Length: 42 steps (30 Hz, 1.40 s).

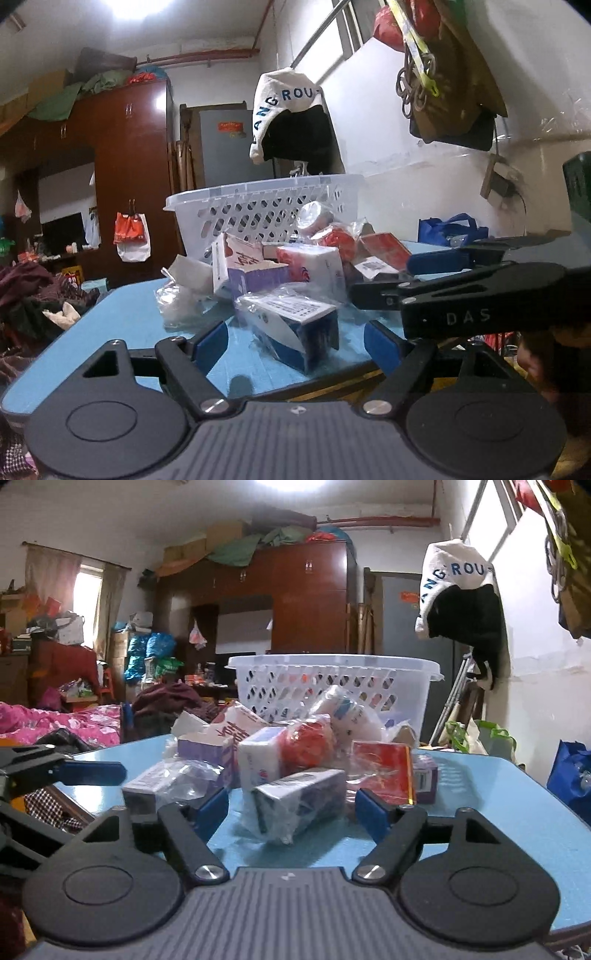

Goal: Organize objects
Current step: 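Grasp the white barcode box with right tool while left grasps the blue-white bagged box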

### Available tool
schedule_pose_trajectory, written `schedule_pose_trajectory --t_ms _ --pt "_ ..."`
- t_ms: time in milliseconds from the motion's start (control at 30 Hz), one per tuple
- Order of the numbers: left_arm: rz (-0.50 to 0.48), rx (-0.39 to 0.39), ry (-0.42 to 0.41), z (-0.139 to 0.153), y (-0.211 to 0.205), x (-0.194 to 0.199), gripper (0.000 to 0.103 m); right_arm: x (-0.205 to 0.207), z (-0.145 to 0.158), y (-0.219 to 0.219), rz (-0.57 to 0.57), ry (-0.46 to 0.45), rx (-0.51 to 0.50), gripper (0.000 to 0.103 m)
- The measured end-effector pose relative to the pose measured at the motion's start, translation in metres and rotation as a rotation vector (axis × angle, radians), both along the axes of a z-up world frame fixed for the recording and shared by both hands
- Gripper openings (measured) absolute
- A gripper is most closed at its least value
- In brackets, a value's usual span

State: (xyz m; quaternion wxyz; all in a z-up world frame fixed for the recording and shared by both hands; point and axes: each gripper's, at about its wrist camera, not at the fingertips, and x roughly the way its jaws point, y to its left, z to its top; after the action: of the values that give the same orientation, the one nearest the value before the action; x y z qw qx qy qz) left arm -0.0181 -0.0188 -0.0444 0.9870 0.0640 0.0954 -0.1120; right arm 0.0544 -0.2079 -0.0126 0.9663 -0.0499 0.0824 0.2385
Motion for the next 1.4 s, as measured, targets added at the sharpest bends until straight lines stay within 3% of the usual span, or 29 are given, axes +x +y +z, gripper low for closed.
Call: schedule_pose_trajectory --t_ms 200,267,400,467,567,600,900,1233,1400 --pt "0.037 -0.008 0.0 -0.003 0.003 0.001 0.084 0.01 0.0 0.007 -0.007 0.021 -0.021 0.077" --pt "0.03 0.009 0.005 -0.004 -0.001 0.002 0.084 0.013 -0.002 0.008 -0.002 0.041 -0.025 0.057" --pt "0.044 0.03 -0.012 -0.005 -0.007 0.004 0.084 0.006 -0.001 -0.003 0.004 0.044 -0.013 0.048" --pt "0.053 0.025 -0.012 -0.005 -0.007 0.006 0.083 0.001 0.0 -0.008 -0.002 0.035 -0.007 0.048" --pt "0.058 0.024 -0.002 -0.005 -0.006 0.009 0.053 -0.005 0.003 -0.014 -0.009 0.02 -0.003 0.047" --pt "0.063 0.021 -0.004 -0.006 -0.006 0.008 0.049 -0.006 0.004 -0.014 -0.009 0.017 -0.002 0.047" --pt "0.089 -0.004 -0.099 0.001 0.006 -0.008 0.042 -0.008 0.007 -0.014 0.017 -0.001 0.007 0.046" --pt "0.132 -0.047 -0.145 0.018 0.031 0.001 0.042 -0.009 0.027 -0.025 0.015 -0.066 0.046 0.046" --pt "0.158 -0.065 -0.149 0.027 0.043 0.012 0.041 0.003 0.029 -0.034 -0.008 -0.051 0.065 0.046"
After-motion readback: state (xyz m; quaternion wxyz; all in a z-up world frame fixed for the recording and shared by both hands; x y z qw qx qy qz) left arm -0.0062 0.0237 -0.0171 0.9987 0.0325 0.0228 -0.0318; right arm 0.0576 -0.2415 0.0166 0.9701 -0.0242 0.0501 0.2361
